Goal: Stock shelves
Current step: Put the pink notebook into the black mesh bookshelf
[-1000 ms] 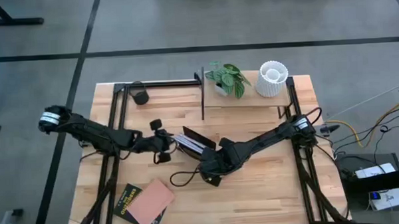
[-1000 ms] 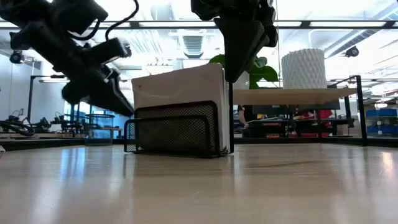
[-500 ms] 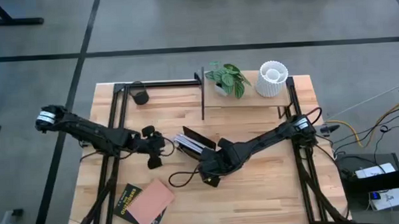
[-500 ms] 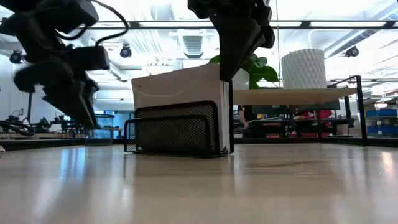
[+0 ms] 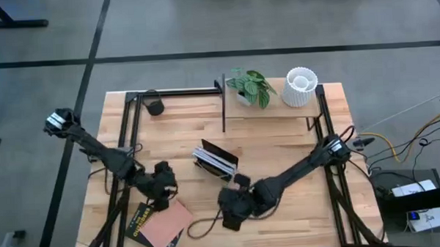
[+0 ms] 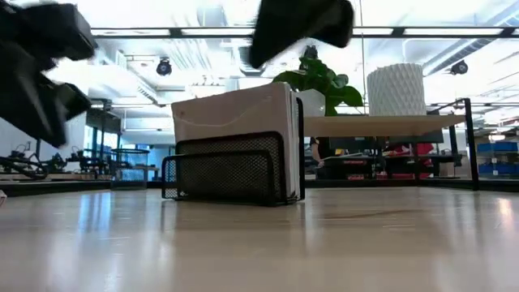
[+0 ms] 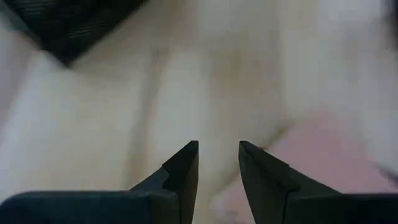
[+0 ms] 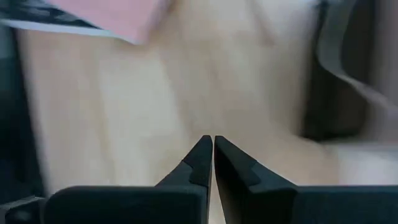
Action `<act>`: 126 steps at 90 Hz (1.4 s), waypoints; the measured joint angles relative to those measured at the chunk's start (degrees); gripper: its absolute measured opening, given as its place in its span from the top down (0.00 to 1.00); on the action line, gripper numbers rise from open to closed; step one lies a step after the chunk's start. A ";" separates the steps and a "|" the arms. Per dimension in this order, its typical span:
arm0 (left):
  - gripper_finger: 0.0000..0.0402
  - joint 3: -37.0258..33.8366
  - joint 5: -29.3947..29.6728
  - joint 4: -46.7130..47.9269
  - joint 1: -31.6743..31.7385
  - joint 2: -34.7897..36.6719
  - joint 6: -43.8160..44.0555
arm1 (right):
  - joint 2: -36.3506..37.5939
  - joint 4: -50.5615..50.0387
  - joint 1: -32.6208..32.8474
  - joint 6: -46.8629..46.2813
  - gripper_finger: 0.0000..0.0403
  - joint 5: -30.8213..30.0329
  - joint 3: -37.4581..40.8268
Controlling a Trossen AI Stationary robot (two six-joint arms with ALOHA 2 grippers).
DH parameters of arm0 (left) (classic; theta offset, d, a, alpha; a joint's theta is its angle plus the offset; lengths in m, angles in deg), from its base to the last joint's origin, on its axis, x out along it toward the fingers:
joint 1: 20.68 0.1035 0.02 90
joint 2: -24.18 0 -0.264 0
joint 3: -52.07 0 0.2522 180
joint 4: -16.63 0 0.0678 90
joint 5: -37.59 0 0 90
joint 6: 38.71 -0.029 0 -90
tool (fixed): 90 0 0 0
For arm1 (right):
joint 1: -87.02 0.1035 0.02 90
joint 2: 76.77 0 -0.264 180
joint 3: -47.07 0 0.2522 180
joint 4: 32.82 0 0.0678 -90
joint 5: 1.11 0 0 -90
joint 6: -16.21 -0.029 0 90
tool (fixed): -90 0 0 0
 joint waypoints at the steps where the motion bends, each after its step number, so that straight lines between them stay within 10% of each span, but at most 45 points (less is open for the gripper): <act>1: 0.75 0.00 0.20 -0.23 -0.48 0.00 0.26 | -0.26 0.68 0.16 0.30 1.00 0.21 0.00; 51: 0.76 0.00 2.69 -4.99 -13.54 -1.28 22.84 | -14.51 43.86 3.96 19.60 1.00 2.72 0.00; 126: 0.76 0.16 3.12 -23.79 -22.31 -21.95 27.09 | -16.68 44.98 2.17 19.58 1.00 2.28 0.00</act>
